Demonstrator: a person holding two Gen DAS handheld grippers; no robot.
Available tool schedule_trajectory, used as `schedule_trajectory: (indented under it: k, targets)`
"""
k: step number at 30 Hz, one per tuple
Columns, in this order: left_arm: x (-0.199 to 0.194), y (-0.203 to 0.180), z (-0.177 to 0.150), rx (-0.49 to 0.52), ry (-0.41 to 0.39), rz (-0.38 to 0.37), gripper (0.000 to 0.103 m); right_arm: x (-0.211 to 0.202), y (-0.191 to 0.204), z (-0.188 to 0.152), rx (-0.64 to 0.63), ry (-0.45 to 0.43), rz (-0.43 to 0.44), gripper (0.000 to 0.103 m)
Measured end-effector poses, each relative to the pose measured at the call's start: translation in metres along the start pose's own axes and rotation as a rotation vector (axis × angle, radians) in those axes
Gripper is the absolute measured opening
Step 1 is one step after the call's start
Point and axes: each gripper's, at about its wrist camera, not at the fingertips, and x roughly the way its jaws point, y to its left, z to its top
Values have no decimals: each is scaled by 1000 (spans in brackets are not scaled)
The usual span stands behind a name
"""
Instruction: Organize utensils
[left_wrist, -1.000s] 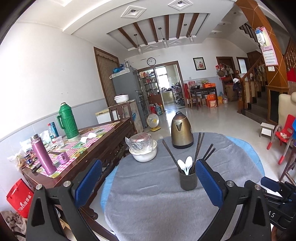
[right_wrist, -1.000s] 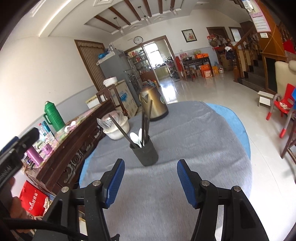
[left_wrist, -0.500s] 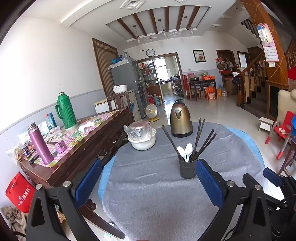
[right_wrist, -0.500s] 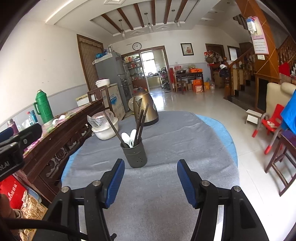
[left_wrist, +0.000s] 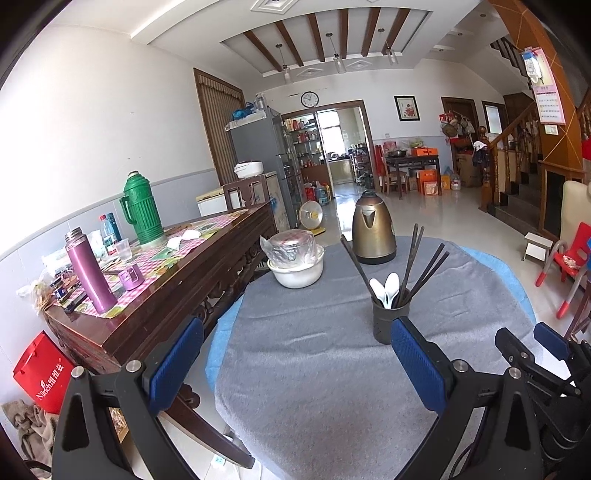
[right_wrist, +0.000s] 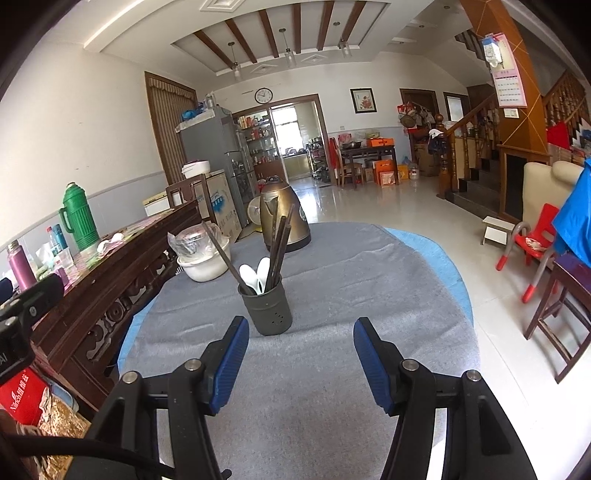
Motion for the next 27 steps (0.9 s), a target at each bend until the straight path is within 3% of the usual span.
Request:
schedule_trajectory:
  k: [27]
  targets:
    - [5,9,-4,-25,12,12,101,-8,8,1,-42,-30,13,63]
